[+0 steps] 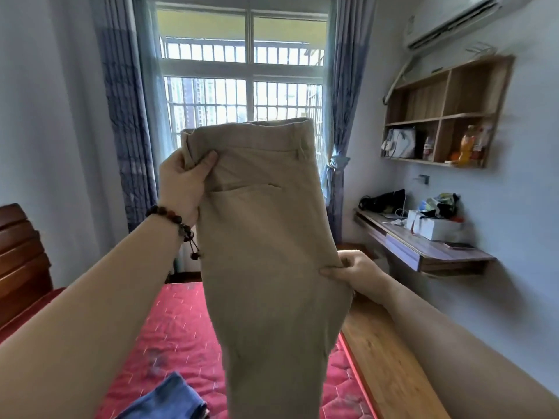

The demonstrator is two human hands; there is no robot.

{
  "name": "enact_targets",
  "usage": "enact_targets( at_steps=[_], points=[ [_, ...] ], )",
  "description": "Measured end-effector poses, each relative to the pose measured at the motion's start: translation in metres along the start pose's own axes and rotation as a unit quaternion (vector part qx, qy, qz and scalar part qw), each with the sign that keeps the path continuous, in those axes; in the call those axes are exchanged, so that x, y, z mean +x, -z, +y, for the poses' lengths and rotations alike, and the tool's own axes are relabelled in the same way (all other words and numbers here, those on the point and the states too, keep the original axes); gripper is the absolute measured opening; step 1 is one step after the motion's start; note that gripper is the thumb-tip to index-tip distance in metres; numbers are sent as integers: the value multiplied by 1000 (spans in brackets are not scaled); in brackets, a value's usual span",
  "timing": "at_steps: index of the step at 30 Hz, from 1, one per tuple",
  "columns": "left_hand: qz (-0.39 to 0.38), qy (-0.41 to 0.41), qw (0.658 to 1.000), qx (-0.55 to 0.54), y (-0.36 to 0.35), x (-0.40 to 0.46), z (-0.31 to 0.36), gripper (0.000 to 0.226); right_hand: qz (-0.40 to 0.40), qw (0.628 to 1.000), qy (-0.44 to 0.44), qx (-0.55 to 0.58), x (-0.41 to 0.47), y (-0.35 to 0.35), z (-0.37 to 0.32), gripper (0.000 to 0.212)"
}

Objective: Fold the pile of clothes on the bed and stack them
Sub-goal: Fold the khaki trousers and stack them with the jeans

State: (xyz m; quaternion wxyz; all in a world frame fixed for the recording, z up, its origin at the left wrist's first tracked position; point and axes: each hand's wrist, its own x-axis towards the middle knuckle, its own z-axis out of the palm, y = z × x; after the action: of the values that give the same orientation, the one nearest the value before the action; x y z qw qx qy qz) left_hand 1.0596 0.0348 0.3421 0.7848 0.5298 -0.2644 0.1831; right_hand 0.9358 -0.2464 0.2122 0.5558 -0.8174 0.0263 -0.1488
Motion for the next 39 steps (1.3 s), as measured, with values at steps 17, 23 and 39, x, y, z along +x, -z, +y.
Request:
enact_targets(
  at_steps=[17, 23, 39],
  points=[
    [-90, 59, 994, -9, 21, -25, 26, 6, 143, 970, 161, 117, -26, -54, -162, 23],
    [-125, 45, 981, 143, 62, -62, 37, 26, 195, 953, 174, 153, -46, -72, -168, 22],
    [81, -28, 944, 318, 57, -279, 70, 49, 300, 914, 241, -126, -190, -63, -141, 41]
  ],
)
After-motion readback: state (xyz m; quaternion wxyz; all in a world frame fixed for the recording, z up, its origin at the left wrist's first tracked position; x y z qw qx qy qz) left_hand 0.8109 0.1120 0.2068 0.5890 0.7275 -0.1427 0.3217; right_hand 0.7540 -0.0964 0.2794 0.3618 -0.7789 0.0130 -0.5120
